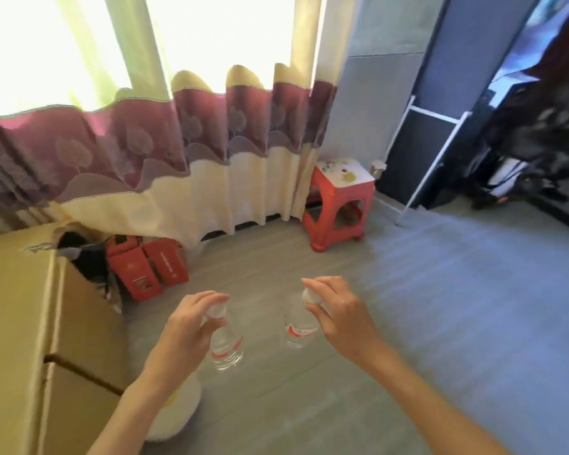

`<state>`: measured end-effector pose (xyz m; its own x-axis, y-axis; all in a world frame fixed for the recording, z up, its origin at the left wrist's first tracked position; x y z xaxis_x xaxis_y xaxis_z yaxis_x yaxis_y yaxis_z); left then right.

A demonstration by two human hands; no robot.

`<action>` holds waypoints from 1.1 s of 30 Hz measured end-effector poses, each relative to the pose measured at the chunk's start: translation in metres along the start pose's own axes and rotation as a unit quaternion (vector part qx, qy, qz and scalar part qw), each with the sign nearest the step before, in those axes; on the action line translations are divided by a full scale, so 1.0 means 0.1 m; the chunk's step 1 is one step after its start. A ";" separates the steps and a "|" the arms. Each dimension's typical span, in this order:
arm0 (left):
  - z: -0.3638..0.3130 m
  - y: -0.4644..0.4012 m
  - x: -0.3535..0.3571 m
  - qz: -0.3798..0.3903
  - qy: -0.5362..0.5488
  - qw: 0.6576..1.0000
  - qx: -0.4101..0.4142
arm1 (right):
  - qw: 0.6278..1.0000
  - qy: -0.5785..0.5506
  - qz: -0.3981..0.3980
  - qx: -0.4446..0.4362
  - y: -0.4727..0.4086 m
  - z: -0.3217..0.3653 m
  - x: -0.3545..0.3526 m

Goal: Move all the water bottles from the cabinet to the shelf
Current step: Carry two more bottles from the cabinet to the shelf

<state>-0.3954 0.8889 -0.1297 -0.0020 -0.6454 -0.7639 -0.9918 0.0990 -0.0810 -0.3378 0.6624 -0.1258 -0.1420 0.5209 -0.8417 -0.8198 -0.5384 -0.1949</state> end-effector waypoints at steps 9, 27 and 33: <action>-1.81 -1.53 1.52 0.125 0.016 0.981 0.147 | 0.969 0.002 -0.121 0.214 1.04 -1.91 -1.54; -5.07 -4.70 4.50 0.311 0.053 0.883 0.348 | 0.831 -0.015 -0.292 0.474 2.15 -5.40 -3.65; -6.03 -5.56 5.38 0.346 0.045 0.861 0.371 | 0.789 -0.003 -0.338 0.513 2.37 -6.53 -4.43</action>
<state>0.0774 0.0298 -0.1098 -0.6019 -0.2899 -0.7441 -0.3949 0.9179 -0.0382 -0.1068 -0.1287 -0.1282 0.5192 0.4641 -0.7176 -0.7268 0.6816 -0.0850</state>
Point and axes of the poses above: each hand's wrist, its own y-axis away from the middle knuckle, its own x-axis out of the palm, z = x × y, the point moved 5 cm from there along -y, towards the middle knuckle, and after that the axes turned 11 degrees about z, right-handed, at the moved point
